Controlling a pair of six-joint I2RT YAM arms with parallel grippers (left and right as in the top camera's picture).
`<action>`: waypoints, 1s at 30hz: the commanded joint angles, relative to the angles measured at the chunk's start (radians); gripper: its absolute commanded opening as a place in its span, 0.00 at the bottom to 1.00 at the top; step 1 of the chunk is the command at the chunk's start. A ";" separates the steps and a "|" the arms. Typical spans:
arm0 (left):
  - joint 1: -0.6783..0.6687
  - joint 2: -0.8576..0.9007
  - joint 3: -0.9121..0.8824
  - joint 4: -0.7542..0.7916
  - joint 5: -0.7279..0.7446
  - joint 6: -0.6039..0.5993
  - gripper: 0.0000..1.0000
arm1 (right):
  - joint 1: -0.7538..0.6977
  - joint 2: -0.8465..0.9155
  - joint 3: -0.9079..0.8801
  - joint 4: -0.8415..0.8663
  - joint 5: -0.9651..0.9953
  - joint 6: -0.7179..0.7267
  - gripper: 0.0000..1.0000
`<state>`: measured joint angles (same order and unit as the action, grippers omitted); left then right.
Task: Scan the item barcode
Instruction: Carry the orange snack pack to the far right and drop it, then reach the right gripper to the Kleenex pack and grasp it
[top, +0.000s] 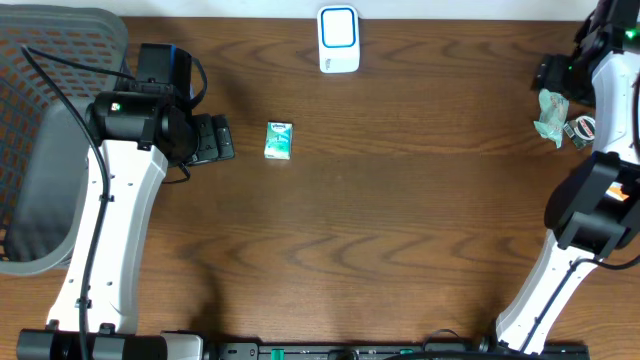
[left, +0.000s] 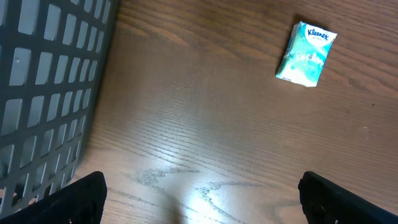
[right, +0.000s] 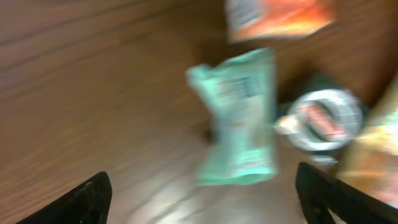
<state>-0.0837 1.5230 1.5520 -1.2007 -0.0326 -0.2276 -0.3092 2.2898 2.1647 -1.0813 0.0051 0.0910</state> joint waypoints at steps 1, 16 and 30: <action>0.005 0.002 -0.002 -0.003 -0.010 0.014 0.98 | 0.040 0.002 -0.027 -0.006 -0.315 0.028 0.86; 0.005 0.002 -0.002 -0.003 -0.010 0.014 0.98 | 0.534 0.002 -0.232 0.206 -0.561 0.076 0.82; 0.005 0.002 -0.002 -0.003 -0.010 0.013 0.98 | 0.920 0.040 -0.281 0.478 -0.220 0.414 0.73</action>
<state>-0.0837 1.5230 1.5520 -1.2003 -0.0326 -0.2276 0.5953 2.2944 1.8904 -0.6151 -0.2771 0.4637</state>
